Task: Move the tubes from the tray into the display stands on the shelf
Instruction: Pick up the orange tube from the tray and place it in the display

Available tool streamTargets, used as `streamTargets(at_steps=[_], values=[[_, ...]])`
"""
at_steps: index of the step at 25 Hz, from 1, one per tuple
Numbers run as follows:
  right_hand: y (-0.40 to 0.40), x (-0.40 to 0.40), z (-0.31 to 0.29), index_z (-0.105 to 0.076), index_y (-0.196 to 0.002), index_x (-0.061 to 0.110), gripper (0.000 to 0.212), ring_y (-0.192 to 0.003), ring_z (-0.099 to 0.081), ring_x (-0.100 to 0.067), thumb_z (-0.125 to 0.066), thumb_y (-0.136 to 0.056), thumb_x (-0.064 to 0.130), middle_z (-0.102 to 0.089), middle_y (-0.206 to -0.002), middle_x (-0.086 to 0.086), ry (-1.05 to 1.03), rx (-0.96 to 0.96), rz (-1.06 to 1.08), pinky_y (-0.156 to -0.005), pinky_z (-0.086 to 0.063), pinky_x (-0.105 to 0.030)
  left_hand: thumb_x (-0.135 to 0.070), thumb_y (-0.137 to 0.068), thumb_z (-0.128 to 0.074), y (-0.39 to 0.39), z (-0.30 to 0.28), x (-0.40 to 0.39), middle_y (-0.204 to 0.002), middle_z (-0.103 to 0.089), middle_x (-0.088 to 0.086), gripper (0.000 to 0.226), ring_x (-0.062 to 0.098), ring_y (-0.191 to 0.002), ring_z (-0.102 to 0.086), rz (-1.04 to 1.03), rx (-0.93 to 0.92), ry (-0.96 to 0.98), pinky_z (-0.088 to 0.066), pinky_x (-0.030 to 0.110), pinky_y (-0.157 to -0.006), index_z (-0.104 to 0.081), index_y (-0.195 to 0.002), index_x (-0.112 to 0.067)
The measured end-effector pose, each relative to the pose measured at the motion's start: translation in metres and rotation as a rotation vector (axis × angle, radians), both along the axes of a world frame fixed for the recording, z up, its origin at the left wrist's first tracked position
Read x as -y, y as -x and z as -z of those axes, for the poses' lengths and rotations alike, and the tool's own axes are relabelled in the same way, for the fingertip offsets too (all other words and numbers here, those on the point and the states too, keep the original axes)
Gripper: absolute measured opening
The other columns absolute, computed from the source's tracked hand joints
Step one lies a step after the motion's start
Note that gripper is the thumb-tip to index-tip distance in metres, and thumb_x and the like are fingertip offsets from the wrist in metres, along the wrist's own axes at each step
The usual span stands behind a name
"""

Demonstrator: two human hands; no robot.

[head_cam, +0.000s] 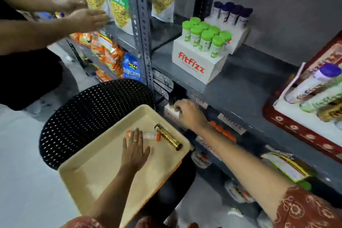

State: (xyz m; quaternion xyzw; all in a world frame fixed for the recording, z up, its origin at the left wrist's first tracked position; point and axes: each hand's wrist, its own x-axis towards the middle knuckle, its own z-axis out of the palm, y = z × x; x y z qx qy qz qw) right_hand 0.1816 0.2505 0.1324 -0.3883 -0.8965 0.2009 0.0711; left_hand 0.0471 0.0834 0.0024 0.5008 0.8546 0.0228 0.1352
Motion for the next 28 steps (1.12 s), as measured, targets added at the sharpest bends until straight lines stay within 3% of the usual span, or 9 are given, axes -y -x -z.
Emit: streamTargets(at_steps=[2, 5, 7, 10, 14, 16, 23, 26, 28], values=[[0.022, 0.012, 0.029, -0.064, -0.109, 0.007, 0.034, -0.106, -0.058, -0.033, -0.050, -0.081, -0.003, -0.064, -0.112, -0.016, 0.072, 0.042, -0.009, -0.078, -0.046, -0.034, -0.058, -0.081, -0.007, 0.016, 0.012, 0.013, -0.149, -0.027, 0.019, 0.087, 0.033, -0.137, -0.026, -0.034, 0.055, 0.052, -0.025, 0.055, -0.107, -0.028, -0.140, 0.002], [0.053, 0.025, 0.071, -0.062, -0.113, 0.006, 0.029, -0.109, -0.058, -0.033, -0.056, -0.085, 0.005, -0.062, -0.117, -0.014, 0.155, 0.175, -0.064, -0.085, -0.049, -0.038, -0.057, -0.092, -0.002, 0.033, 0.040, 0.031, -0.130, -0.053, 0.024, 0.087, 0.039, -0.115, -0.054, -0.050, 0.112, 0.176, -0.048, 0.059, -0.084, -0.051, -0.124, 0.007], [0.066, 0.031, 0.098, -0.061, -0.112, 0.006, 0.026, -0.108, -0.059, -0.033, -0.056, -0.086, 0.007, -0.062, -0.115, -0.015, 0.154, 0.254, -0.111, -0.082, -0.050, -0.036, -0.058, -0.092, -0.004, 0.039, 0.061, 0.044, -0.132, -0.052, 0.022, 0.084, 0.038, -0.117, -0.053, -0.066, 0.157, 0.217, -0.048, 0.059, -0.084, -0.050, -0.126, 0.004], [0.078, 0.040, 0.130, -0.057, -0.115, 0.007, 0.027, -0.112, -0.057, -0.034, -0.050, -0.088, 0.003, -0.058, -0.122, -0.014, 0.163, 0.318, -0.091, -0.087, -0.049, -0.037, -0.065, -0.088, -0.006, 0.041, 0.089, 0.059, -0.147, -0.027, 0.014, 0.086, 0.035, -0.132, -0.035, -0.079, 0.188, 0.212, -0.035, 0.059, -0.098, -0.031, -0.139, 0.000], [0.085, 0.046, 0.154, -0.053, -0.125, 0.005, 0.035, -0.125, -0.046, -0.030, -0.045, -0.091, 0.001, -0.051, -0.134, -0.013, 0.088, 0.415, -0.101, -0.101, -0.040, -0.037, -0.077, -0.072, 0.012, 0.042, 0.104, 0.061, -0.149, 0.016, 0.005, 0.095, 0.024, -0.137, 0.014, -0.044, 0.171, 0.176, 0.005, 0.049, -0.110, 0.011, -0.141, -0.012], [0.087, 0.048, 0.161, -0.053, -0.125, 0.005, 0.035, -0.129, -0.042, -0.031, -0.044, -0.092, 0.000, -0.052, -0.134, -0.015, 0.055, 0.464, -0.126, -0.103, -0.039, -0.036, -0.079, -0.068, 0.016, 0.042, 0.108, 0.061, -0.148, 0.019, 0.002, 0.096, 0.021, -0.137, 0.016, -0.053, 0.165, 0.147, 0.006, 0.050, -0.111, 0.015, -0.139, -0.014], [0.086, 0.046, 0.131, -0.060, -0.113, 0.002, 0.027, -0.116, -0.050, -0.031, -0.049, -0.088, 0.000, -0.053, -0.124, -0.015, 0.069, 0.440, -0.169, -0.088, -0.048, -0.038, -0.079, -0.042, 0.038, 0.044, 0.095, 0.055, -0.140, 0.035, -0.003, 0.109, 0.021, -0.140, 0.020, -0.063, 0.216, 0.243, 0.007, 0.048, -0.113, 0.031, -0.131, -0.016], [0.079, 0.043, 0.096, -0.060, -0.113, 0.002, 0.029, -0.107, -0.058, -0.034, -0.052, -0.086, 0.002, -0.057, -0.117, -0.017, 0.094, 0.431, -0.151, -0.078, -0.050, -0.038, -0.082, -0.052, 0.024, 0.043, 0.083, 0.053, -0.141, 0.029, -0.002, 0.112, 0.021, -0.141, 0.014, -0.047, 0.207, 0.195, 0.000, 0.047, -0.114, 0.023, -0.137, -0.010], [0.070, 0.037, 0.067, -0.060, -0.113, -0.001, 0.030, -0.108, -0.057, -0.037, -0.054, -0.086, 0.008, -0.056, -0.119, -0.019, 0.162, 0.427, -0.119, -0.080, -0.049, -0.039, -0.069, -0.067, 0.005, 0.041, 0.068, 0.044, -0.146, 0.018, 0.004, 0.101, 0.028, -0.142, 0.003, -0.006, 0.196, 0.112, -0.010, 0.047, -0.114, 0.007, -0.143, -0.003]])
